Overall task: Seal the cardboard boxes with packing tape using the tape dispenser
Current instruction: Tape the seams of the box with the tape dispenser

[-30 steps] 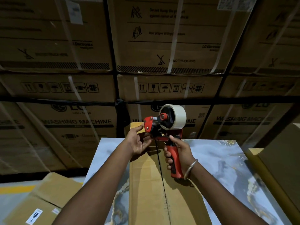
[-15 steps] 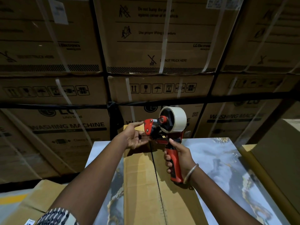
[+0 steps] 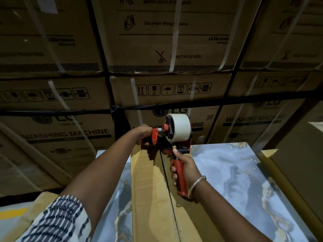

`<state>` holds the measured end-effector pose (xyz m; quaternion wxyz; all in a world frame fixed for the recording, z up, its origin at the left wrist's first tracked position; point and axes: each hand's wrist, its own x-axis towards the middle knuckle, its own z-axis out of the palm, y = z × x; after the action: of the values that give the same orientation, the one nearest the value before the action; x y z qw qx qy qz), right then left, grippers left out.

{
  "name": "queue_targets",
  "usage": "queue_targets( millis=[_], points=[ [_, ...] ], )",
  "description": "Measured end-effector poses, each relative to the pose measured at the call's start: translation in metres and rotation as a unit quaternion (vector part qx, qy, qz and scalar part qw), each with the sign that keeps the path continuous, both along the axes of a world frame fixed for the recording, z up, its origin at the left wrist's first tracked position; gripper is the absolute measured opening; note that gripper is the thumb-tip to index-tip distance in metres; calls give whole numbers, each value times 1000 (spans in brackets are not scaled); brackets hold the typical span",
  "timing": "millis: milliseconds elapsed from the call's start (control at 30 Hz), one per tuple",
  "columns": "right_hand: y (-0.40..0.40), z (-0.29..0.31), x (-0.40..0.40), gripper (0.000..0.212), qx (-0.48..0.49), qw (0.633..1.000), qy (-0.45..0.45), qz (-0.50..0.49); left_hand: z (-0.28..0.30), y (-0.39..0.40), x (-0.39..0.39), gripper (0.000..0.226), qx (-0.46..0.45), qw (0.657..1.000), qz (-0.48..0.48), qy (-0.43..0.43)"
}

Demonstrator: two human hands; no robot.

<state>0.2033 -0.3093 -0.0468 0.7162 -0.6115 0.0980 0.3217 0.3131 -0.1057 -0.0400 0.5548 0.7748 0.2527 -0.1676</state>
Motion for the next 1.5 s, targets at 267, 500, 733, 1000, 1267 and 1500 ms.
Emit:
queue_targets(
  millis=[267, 500, 733, 1000, 1267, 1500],
  points=[
    [19, -8, 1, 49, -17, 999, -18, -25, 1, 13, 45, 11, 232, 969, -14, -89],
    [28, -7, 14, 49, -22, 999, 4, -41, -12, 10, 56, 14, 230, 966, -17, -116],
    [34, -13, 24, 51, -42, 998, 6, -35, -28, 14, 62, 12, 219, 968, -16, -124],
    [35, -13, 26, 52, -57, 998, 7, -36, -31, 17, 65, 20, 253, 958, -95, -93],
    [33, -11, 28, 52, -75, 997, 0, -11, -27, 28, 54, 23, 239, 947, -181, -112],
    [35, -3, 29, 53, -87, 996, 13, 0, -31, 33, 41, 36, 293, 917, -234, -140]
  ],
)
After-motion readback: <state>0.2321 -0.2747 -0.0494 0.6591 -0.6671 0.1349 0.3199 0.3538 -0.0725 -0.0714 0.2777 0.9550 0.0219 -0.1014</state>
